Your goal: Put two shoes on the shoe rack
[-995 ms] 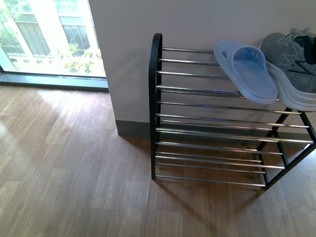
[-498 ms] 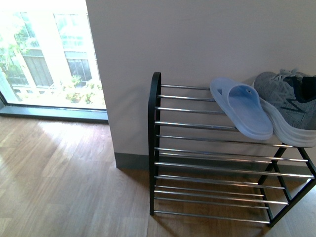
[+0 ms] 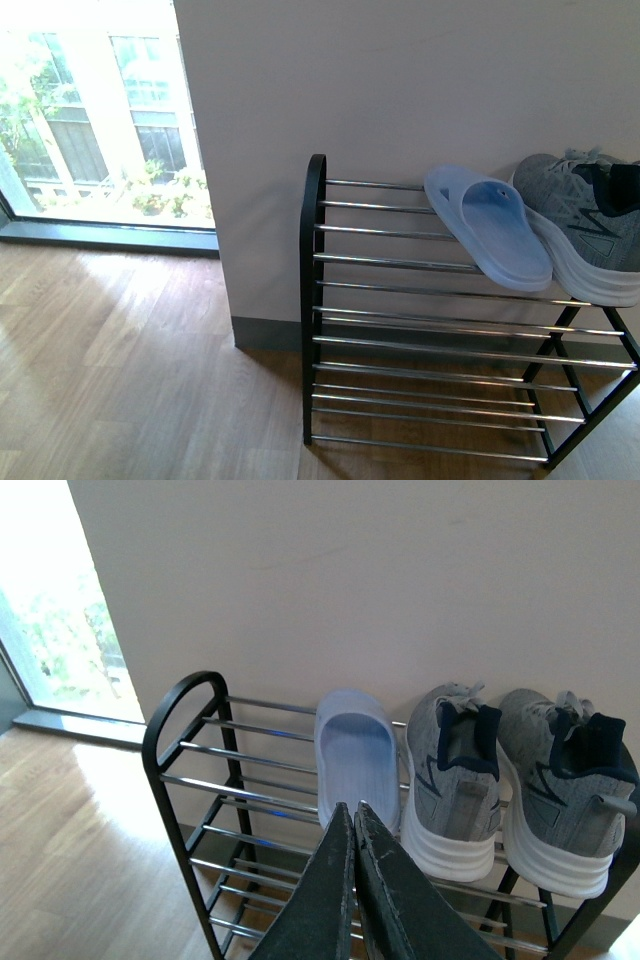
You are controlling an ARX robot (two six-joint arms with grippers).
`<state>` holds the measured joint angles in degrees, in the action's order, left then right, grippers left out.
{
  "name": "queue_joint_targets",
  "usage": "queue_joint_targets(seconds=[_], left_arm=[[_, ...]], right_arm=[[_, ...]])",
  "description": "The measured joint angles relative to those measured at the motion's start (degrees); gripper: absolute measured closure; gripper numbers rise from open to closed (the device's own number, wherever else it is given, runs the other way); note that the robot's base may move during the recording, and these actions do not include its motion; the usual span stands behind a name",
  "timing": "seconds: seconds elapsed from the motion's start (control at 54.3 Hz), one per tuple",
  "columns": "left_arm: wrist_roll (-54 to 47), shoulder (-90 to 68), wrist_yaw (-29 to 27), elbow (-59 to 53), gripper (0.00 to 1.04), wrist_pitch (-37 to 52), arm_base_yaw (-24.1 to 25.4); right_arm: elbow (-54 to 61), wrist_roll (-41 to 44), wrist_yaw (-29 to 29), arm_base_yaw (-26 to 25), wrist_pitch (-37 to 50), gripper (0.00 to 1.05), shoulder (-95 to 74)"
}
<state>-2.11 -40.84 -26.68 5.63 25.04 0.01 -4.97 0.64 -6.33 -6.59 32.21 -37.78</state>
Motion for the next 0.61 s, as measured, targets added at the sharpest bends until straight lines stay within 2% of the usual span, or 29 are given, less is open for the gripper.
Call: queue_joint_targets(seconds=[0.074,0.129,0.221,0.608], left_arm=[[0.0,0.0,0.0,0.0,1.03,0.0,0.0],[0.0,0.0,0.0,0.0,1.03,0.0,0.0],[0.0,0.0,0.0,0.0,1.03,0.0,0.0],[0.0,0.0,0.0,0.0,1.03,0.0,0.0]], right_arm=[[0.8,0.0,1.2,1.0,-1.4,1.03,2.2],[1.4,0.0,5.7,4.5,-3.0,1.03,4.4],[2.1,0.0,5.7,6.2,-4.6,1.03,6.9],[3.9,0.0,6.3,6.4,-10.0,1.03,15.6]])
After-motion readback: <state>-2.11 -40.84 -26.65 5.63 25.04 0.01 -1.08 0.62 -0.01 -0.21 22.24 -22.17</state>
